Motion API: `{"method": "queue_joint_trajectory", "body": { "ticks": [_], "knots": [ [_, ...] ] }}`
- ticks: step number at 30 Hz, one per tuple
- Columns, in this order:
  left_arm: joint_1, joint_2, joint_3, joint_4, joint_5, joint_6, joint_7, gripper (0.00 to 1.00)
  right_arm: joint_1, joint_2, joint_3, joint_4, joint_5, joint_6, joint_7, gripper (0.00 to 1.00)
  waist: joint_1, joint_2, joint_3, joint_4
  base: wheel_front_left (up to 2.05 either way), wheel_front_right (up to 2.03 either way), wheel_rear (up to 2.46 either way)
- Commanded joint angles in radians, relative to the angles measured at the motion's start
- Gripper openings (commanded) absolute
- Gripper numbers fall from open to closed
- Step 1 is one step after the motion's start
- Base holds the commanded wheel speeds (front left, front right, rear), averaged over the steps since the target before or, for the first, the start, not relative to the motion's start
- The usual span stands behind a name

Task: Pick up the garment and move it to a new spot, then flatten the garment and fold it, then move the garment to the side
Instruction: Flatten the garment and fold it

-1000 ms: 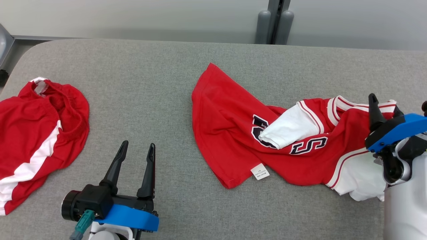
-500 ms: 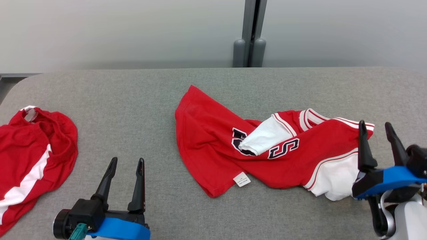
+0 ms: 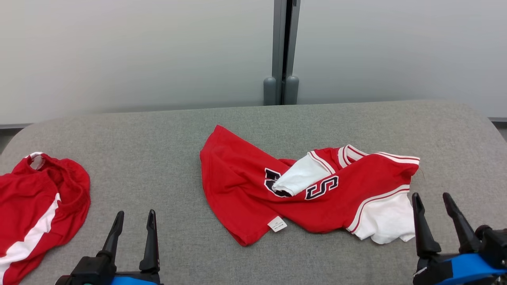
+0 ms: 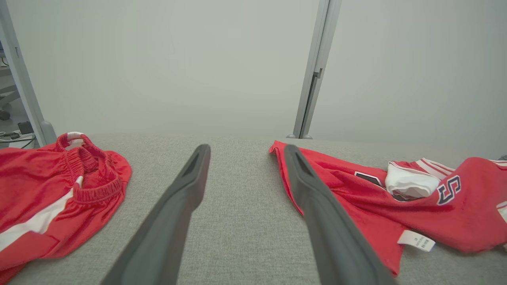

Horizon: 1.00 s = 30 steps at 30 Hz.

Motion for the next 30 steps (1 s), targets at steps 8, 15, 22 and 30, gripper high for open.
{"method": "queue_joint_trajectory", "body": {
  "ticks": [8,15,22,30],
  "knots": [
    [0.045,0.000,0.004,-0.017,0.020,-0.001,-0.005,1.00,0.088,-0.001,0.005,-0.012,0.026,0.000,0.030,1.00,0.0002,0.0000,-0.032,0.012,0.00,0.00,0.00],
    [0.062,0.004,-0.004,-0.026,0.028,-0.007,-0.005,1.00,0.084,-0.001,-0.002,-0.013,0.019,0.000,0.037,1.00,0.0002,0.0000,-0.038,0.020,0.00,0.00,0.00],
    [0.073,0.001,-0.016,0.003,0.013,-0.008,-0.004,1.00,0.085,-0.001,-0.010,-0.013,0.018,0.000,0.043,1.00,0.0002,0.0000,-0.035,0.034,0.00,0.00,0.00],
    [0.060,0.008,-0.024,0.022,0.009,-0.006,0.002,1.00,0.077,-0.001,-0.015,-0.006,0.013,0.000,0.046,1.00,0.0002,0.0000,-0.027,0.039,0.00,0.00,0.00]
  ]
}}
